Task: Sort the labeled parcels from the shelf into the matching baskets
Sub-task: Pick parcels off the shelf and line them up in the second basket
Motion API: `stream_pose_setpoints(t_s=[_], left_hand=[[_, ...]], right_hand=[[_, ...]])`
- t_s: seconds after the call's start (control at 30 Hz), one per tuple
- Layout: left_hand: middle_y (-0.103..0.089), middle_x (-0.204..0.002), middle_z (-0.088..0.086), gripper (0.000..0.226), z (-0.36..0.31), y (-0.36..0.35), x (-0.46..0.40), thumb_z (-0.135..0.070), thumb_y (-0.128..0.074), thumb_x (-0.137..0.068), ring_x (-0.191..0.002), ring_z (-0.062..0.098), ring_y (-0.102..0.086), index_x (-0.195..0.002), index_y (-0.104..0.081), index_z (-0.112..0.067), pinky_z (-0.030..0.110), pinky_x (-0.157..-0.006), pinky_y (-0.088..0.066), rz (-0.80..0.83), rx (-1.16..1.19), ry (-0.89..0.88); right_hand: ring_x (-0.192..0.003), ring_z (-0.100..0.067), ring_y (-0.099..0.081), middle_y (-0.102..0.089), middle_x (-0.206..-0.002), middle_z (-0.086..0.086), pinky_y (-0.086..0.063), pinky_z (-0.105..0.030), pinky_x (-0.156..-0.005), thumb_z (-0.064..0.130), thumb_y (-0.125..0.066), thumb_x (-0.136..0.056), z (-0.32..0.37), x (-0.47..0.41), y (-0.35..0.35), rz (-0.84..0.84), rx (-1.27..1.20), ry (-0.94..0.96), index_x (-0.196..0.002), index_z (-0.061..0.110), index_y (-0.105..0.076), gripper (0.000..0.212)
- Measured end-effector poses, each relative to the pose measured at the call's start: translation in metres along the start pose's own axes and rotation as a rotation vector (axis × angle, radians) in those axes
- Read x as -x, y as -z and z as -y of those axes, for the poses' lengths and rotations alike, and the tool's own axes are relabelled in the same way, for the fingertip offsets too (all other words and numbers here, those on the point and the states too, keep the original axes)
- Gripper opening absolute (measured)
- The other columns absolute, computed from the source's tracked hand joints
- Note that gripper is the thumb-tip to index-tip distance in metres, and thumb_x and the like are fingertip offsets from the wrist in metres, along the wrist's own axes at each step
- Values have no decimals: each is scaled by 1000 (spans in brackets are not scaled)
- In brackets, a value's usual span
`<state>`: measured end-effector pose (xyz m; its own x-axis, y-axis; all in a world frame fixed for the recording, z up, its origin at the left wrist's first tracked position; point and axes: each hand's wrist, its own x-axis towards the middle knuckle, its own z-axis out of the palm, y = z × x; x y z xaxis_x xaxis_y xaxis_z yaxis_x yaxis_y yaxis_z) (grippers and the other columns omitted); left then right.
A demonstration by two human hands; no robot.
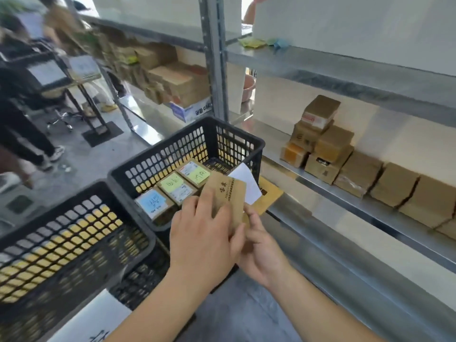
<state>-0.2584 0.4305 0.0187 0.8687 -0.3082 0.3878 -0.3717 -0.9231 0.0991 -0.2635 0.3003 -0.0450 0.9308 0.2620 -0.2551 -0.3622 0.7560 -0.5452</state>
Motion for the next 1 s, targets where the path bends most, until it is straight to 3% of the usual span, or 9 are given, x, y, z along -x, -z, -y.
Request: stream_pose_setpoints(t_s=[0.1, 0.2, 0.33, 0.43, 0.53, 0.67, 0.77, 0.87, 1.0], left_hand=[[-63, -114, 8, 40, 27, 8, 11, -54, -65, -81, -100, 33, -54, -95, -67, -16, 46, -78, -43, 15, -36, 36], [-62, -105, 4, 39, 45, 11, 18, -49, -61, -84, -92, 27, -55, -106, -65, -18, 40, -73, -40, 21, -48, 57], [-60, -104, 4, 39, 63, 8, 17, -35, -65, -82, -86, 26, -55, -118, -56, -22, 33, -57, -41, 47, 10, 151], [-59, -106, 8, 39, 70, 5, 11, -34, -65, -82, -87, 28, -57, -120, -54, -27, 31, -47, -44, 53, 48, 209], [-59, -109, 9, 41, 74, -2, -2, -31, -65, -84, -86, 26, -57, -123, -52, -28, 31, -46, -47, 52, 58, 262], [-58, -108, 6, 43, 80, -16, -32, -31, -61, -85, -85, 24, -56, -127, -51, -28, 32, -46, -47, 52, 58, 331], [-59, -110, 8, 44, 79, -29, -57, -29, -62, -85, -85, 25, -57, -128, -55, -24, 32, -48, -47, 45, 74, 385], [-57, -104, 5, 47, 78, -41, -80, -31, -64, -87, -78, 22, -55, -131, -53, -22, 29, -46, -46, 44, 87, 420], [-54, -104, 4, 52, 80, -60, -104, -36, -63, -88, -77, 20, -55, -136, -48, -22, 26, -51, -48, 36, 138, 479]], right_hand=[[-90, -26, -69, -70, -102, -17, -59, -37, -72, -20, -41, -90, -23, -11, -12, -54, 89, 0, -140, 25, -51, 68], [-80, -23, -65, -62, -84, -10, -57, -36, -69, -18, -56, -90, -34, -19, -25, -81, 175, 30, -136, 24, -56, 62], [-77, -19, -71, -68, -95, -2, -57, -32, -61, -9, -66, -91, -33, -34, -39, -107, 318, 84, -132, 22, -59, 52], [-91, -22, -72, -68, -110, -1, -58, -37, -69, -8, -68, -90, -28, -51, -39, -111, 461, 121, -130, 27, -64, 54], [-101, -25, -72, -65, -123, -11, -58, -38, -71, -13, -57, -93, -19, -71, -35, -109, 484, 107, -126, 29, -69, 54], [-111, -33, -70, -64, -125, -12, -59, -52, -80, -13, -47, -93, 3, -103, -30, -67, 470, 63, -118, 30, -73, 56], [-108, -34, -71, -66, -119, -7, -55, -66, -91, -10, -57, -94, 21, -127, -26, -23, 529, 82, -122, 32, -69, 52], [-112, -21, -69, -69, -119, 7, -57, -53, -97, 5, -73, -92, 40, -154, -22, 13, 723, 142, -122, 45, -67, 50], [-116, -13, -66, -63, -134, 5, -59, -41, -94, 13, -77, -90, 61, -191, -18, 76, 890, 151, -122, 49, -66, 49]])
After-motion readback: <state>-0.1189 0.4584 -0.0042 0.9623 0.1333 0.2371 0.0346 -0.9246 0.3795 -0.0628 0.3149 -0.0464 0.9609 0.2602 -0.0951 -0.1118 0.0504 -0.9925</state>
